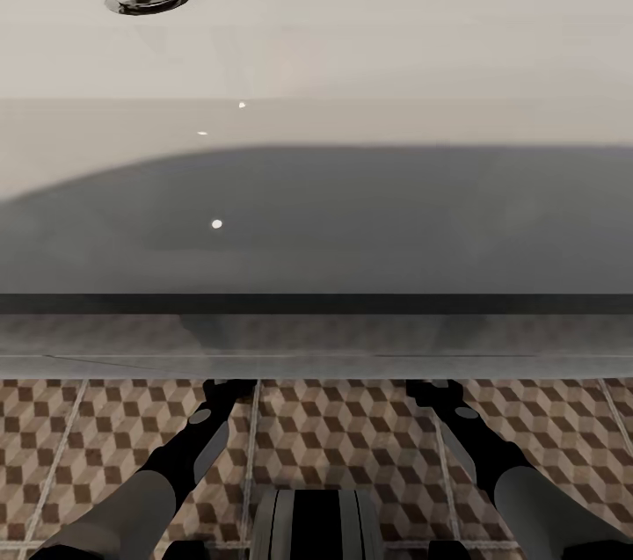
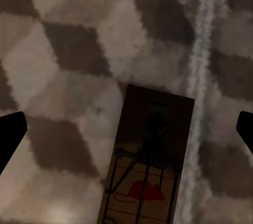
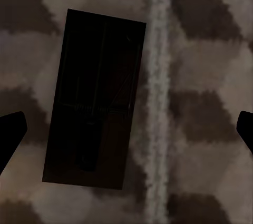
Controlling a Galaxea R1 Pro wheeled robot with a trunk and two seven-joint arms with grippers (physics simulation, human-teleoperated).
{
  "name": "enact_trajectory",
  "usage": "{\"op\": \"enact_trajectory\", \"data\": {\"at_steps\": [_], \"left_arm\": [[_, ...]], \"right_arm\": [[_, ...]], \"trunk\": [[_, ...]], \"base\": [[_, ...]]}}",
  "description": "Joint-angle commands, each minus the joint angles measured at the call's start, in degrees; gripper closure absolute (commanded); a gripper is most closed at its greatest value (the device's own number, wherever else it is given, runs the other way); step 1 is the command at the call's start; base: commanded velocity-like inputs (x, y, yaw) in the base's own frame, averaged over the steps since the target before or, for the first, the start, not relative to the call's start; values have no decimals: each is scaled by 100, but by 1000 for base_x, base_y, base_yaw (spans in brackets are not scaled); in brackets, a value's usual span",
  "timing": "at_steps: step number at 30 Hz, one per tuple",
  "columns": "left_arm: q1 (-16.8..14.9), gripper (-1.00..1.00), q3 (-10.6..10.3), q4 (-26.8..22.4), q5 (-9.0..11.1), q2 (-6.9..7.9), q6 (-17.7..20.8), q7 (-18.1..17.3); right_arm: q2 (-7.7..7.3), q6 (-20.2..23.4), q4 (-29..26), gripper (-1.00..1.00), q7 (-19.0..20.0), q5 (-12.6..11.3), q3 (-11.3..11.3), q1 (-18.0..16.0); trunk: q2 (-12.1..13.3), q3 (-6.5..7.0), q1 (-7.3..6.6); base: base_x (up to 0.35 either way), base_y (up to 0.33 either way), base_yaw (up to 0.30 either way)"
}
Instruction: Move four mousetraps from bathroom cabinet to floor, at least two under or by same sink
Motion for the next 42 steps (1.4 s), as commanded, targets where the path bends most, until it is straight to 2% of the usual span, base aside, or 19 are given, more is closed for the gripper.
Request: {"op": "enact_trajectory", "data": {"at_steps": [1, 25, 42], "left_arm": [[-3, -100, -48, 3, 46, 4, -26, 43], [-1, -100, -49, -5, 80, 15, -29, 19], [-1, -100, -46, -9, 81, 9, -29, 35]], "right_arm": [[-6, -21, 3, -100, -31, -60, 48, -1], [-6, -21, 3, -100, -31, -50, 48, -1], [-6, -23, 3, -100, -31, -46, 48, 1]], "trunk": [[-1, -3, -1], [-1, -3, -1], [-1, -3, -1]], "base": [[0, 0, 0], [-12, 0, 0], [-293, 0, 0]]}}
